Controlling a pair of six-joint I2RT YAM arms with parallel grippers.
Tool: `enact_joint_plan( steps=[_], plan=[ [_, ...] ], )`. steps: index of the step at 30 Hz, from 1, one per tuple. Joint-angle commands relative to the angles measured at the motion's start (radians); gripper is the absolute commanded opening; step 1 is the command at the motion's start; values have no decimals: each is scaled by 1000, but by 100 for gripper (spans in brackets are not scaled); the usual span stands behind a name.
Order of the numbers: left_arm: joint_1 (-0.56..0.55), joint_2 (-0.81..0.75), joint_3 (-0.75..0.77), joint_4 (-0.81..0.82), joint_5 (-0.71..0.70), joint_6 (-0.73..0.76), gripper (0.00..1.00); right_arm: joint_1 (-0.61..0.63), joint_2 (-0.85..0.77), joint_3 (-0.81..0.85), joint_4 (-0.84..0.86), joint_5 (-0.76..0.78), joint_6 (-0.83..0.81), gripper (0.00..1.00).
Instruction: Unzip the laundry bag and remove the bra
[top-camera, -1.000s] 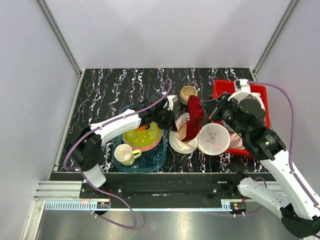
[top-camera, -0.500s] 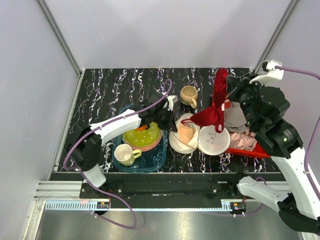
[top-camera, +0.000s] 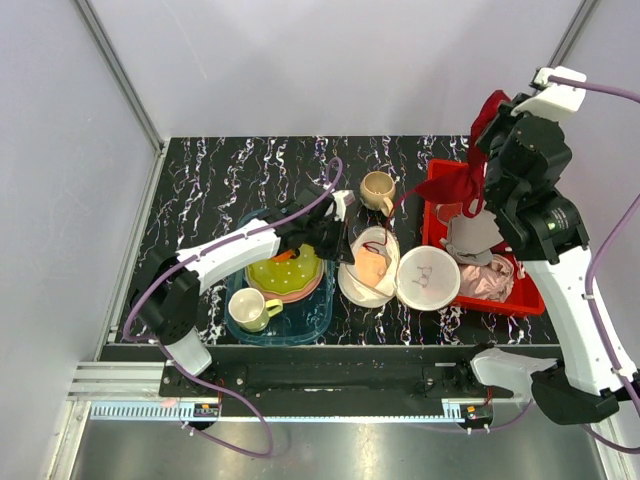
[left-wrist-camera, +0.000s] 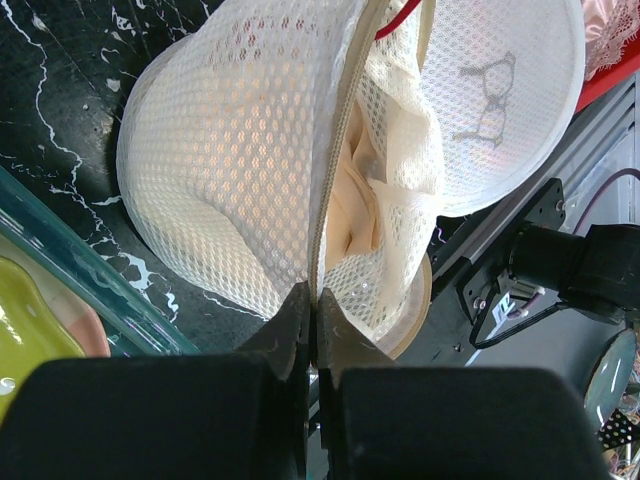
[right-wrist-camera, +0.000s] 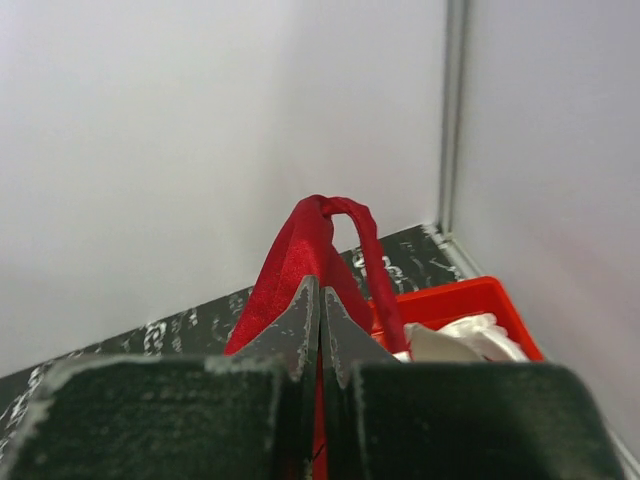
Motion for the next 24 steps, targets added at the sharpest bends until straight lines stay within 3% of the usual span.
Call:
enact_joint_plan(
  steps=[1, 8, 14, 16, 17, 18, 19, 24],
  plan=[
    [4, -54, -11, 19, 15, 6, 0, -72, 25, 55, 52, 69, -48, 0],
    [4, -80, -34, 51, 90, 14, 0, -301, 1, -143, -11, -44, 125, 0],
    [4, -66, -34, 74, 133, 0, 0, -491, 105, -346, -100, -122, 303, 0],
    [7, -71, -57, 123, 190, -18, 0, -501, 148, -318, -176, -150, 350, 24],
    [7, -74, -63, 133, 202, -23, 0, -499, 163, -301, -191, -199, 361, 41],
    [5, -74, -65, 136, 211, -24, 0, -501, 162, -300, -192, -225, 369, 71],
    [8, -71, -60, 131, 210, -21, 0, -499, 153, -297, -188, -248, 383, 80],
    [7, -60, -61, 130, 208, -15, 0, -499, 61, -324, -127, -479, 418, 86]
  ],
)
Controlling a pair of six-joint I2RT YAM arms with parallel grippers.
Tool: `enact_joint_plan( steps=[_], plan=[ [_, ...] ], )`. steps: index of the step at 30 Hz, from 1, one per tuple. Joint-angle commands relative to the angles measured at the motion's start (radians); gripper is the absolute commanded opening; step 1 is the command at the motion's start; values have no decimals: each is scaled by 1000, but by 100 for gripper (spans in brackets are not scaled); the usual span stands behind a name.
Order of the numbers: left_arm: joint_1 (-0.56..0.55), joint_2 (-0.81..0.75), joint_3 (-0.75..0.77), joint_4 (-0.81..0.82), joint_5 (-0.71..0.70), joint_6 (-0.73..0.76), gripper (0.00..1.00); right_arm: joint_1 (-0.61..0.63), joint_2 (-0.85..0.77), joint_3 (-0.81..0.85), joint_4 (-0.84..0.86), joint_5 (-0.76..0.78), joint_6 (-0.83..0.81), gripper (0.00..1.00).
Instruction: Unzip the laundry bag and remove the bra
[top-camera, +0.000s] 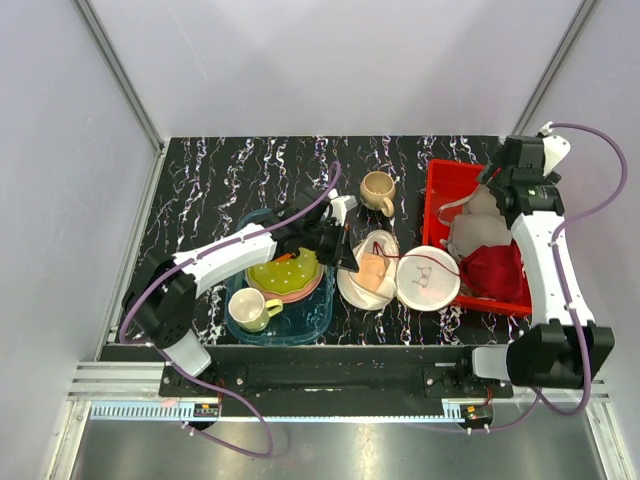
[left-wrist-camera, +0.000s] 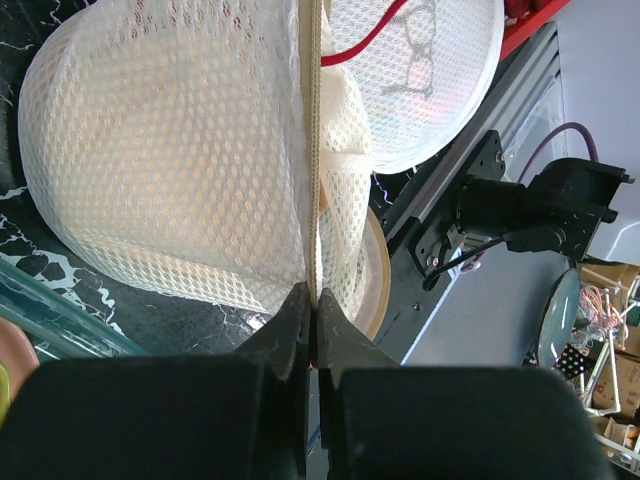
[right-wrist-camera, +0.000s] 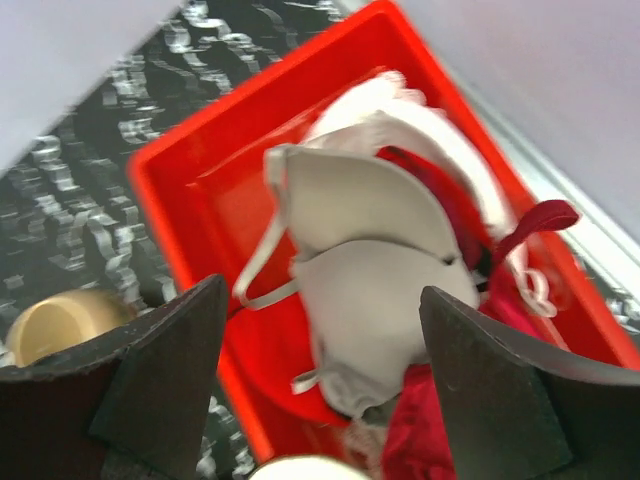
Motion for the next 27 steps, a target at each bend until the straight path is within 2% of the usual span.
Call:
enact_joint_plan(
  steps=[1, 5, 7, 11, 14, 18, 20, 23, 27],
  plan=[
    [4, -28, -3, 71, 43, -6, 0, 2, -137, -3, 70, -236, 82, 85],
    [4, -26, -13, 77, 38, -13, 0, 4, -181, -141, 105, -510, 124, 79],
    [3, -28, -10, 71, 35, -11, 0, 5, -218, -204, 110, -546, 136, 78],
    [6, -29, -12, 72, 46, -3, 0, 13, -289, -403, 120, -731, 216, 79],
    [7, -23, -7, 62, 48, 0, 0, 47, -393, -526, 127, -738, 302, 79],
    [7, -38, -27, 60, 34, -2, 0, 48, -514, -563, 42, -756, 319, 79],
    [7, -43, -35, 74, 34, -8, 0, 48, -520, -554, 2, -816, 323, 79],
    [7, -38, -35, 85, 32, -17, 0, 82, -536, -592, 36, -875, 380, 77],
    [7, -34, -37, 111, 41, -39, 0, 155, -510, -619, 77, -839, 411, 77]
  ],
)
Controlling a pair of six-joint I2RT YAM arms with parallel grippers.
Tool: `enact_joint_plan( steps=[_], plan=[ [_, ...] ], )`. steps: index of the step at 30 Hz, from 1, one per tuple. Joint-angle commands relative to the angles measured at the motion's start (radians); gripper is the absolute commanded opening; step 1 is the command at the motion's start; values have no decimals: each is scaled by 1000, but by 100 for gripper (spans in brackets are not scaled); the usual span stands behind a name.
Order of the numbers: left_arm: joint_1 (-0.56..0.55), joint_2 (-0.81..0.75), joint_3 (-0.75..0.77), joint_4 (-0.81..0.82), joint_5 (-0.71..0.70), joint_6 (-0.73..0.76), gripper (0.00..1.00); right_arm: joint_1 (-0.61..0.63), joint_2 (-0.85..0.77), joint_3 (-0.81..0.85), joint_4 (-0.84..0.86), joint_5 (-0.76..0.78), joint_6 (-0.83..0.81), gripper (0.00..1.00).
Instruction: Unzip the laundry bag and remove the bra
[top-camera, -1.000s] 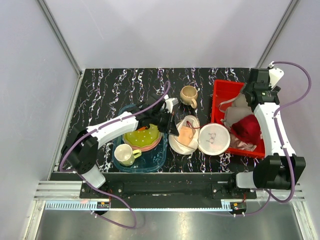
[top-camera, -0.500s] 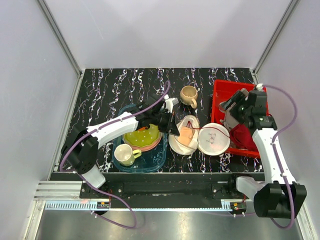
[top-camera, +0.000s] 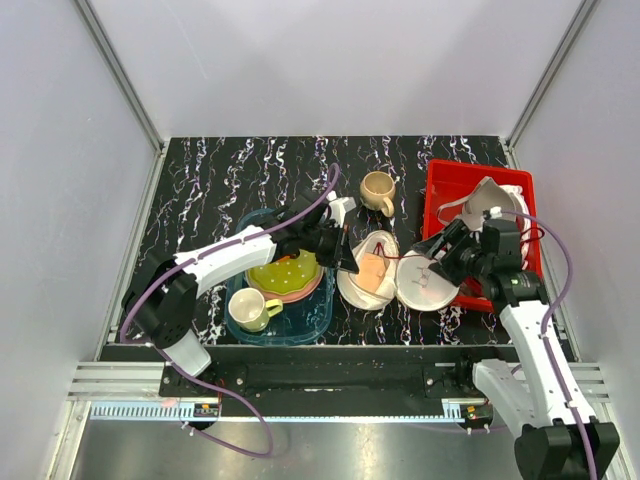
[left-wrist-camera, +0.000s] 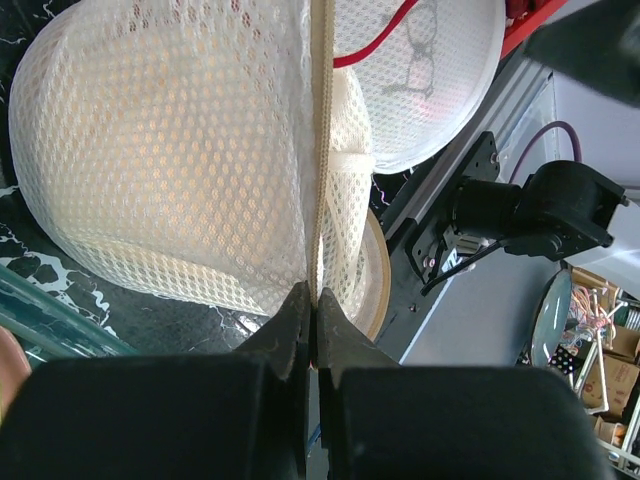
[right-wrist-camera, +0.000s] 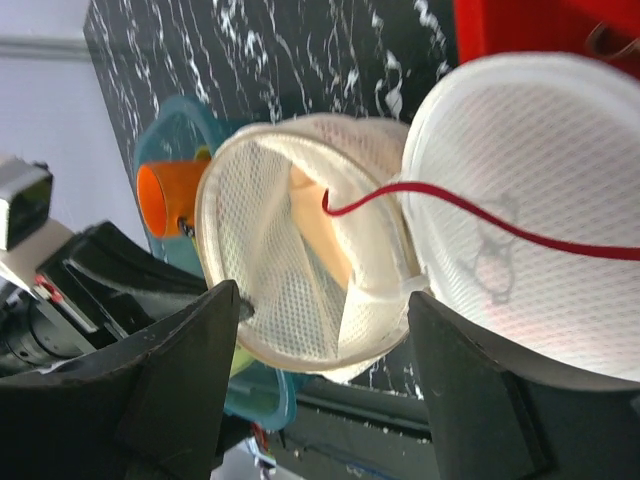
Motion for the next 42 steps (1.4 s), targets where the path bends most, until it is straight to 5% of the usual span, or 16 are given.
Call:
enact_joint_plan(
  steps=[1, 16, 19, 23, 28, 42],
  plan=[
    [5, -31, -5, 75, 24, -21, 0, 73, 38, -13, 45, -24, 63, 77],
    [3, -34, -27, 94, 30, -33, 0, 139, 297, -47, 306, 100, 109, 75],
    [5, -31, -34, 103, 34, -38, 0, 141, 291, -59, 335, 128, 109, 67],
    [5, -19, -36, 114, 28, -45, 0, 141, 310, -57, 347, 151, 102, 45],
    [5, -13, -37, 121, 24, -50, 0, 139, 316, -25, 340, 146, 100, 0],
    [5, -4, -51, 118, 8, -53, 0, -18, 195, 286, 208, 226, -15, 0]
  ],
)
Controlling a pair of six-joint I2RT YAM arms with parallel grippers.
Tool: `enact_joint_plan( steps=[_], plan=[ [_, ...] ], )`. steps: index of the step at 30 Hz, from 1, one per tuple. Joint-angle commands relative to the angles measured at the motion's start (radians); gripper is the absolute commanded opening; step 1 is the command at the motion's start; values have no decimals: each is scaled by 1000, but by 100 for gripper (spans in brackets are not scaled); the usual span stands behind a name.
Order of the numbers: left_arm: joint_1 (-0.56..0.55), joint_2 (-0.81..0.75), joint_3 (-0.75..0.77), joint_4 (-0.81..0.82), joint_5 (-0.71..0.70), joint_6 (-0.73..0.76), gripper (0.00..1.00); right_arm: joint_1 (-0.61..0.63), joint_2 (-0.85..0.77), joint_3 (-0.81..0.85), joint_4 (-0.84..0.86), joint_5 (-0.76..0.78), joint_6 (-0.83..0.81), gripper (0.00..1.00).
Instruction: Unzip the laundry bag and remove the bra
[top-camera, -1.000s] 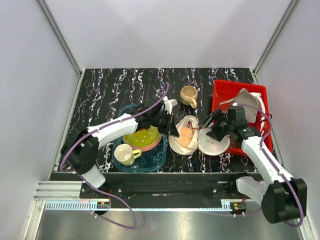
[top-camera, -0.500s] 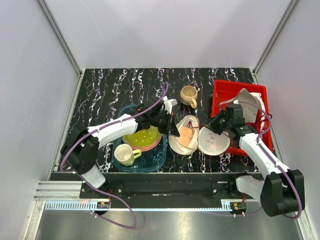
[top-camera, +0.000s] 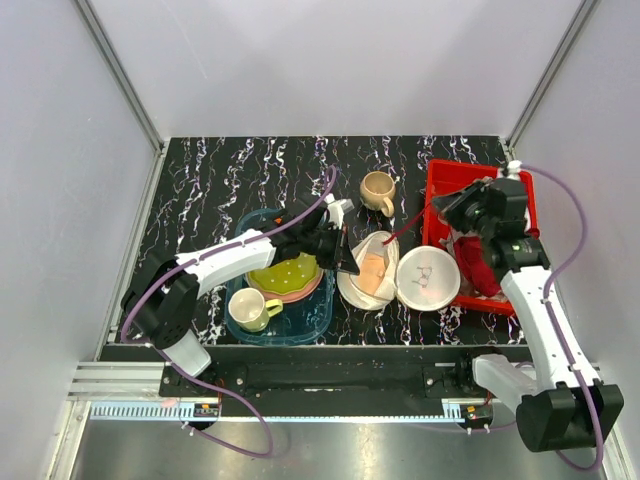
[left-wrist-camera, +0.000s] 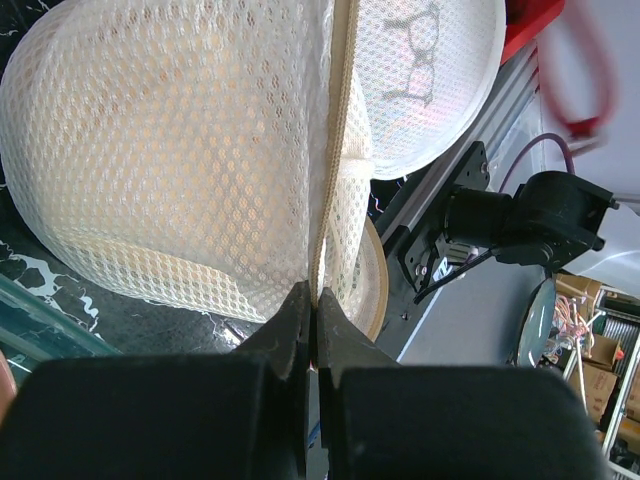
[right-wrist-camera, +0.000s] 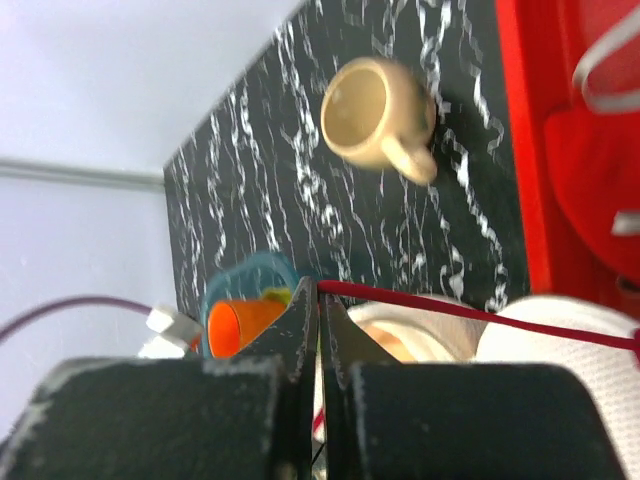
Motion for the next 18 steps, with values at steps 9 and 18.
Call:
enact_joint_plan(
  steps=[9, 18],
  plan=[
    [5, -25, -32, 66, 4, -17, 0, -253, 12, 162, -39, 102, -83, 0],
    [3, -38, -41, 80, 3, -34, 0, -368, 248, 165, -16, 126, -129, 54]
  ],
)
